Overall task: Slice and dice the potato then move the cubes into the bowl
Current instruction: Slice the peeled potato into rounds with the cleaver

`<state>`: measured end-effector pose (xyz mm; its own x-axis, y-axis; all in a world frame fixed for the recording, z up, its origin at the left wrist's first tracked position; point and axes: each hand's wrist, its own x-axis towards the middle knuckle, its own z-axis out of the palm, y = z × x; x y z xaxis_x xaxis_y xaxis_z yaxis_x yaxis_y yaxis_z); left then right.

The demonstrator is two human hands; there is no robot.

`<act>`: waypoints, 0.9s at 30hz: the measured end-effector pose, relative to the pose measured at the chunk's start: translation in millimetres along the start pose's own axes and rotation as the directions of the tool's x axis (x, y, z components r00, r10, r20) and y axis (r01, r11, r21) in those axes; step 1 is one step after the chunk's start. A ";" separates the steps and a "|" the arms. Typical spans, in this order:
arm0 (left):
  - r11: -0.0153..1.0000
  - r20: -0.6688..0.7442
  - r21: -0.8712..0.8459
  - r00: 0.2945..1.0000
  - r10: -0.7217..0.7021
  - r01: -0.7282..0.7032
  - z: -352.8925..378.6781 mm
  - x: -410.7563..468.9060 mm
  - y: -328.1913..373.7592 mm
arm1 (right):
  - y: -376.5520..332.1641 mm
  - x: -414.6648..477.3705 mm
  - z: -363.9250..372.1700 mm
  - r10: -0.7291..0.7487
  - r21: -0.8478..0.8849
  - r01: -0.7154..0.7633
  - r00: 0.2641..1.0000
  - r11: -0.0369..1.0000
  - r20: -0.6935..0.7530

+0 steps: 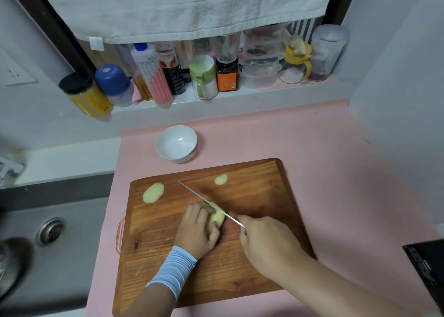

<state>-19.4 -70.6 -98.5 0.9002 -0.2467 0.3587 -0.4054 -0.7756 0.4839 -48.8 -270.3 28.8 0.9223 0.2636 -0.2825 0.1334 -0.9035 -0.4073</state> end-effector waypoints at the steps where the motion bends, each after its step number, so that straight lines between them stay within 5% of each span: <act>1: 1.000 -0.004 0.005 1.000 0.001 -0.001 0.9 0.0 -0.8 | -1.1 -0.4 -1.3 0.007 0.004 -0.007 1.000 1.000 0.006; 27: 0.997 -0.032 -0.025 0.997 0.066 -0.067 2.3 0.2 -3.2 | -3.9 22.2 -13.3 0.087 0.014 -0.092 0.974 0.996 0.208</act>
<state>-17.5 -69.5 -101.8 0.8661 -0.2785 0.4150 -0.4683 -0.7424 0.4791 -24.0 -265.4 35.7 0.8349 0.2484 -0.4911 0.0431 -0.9191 -0.3917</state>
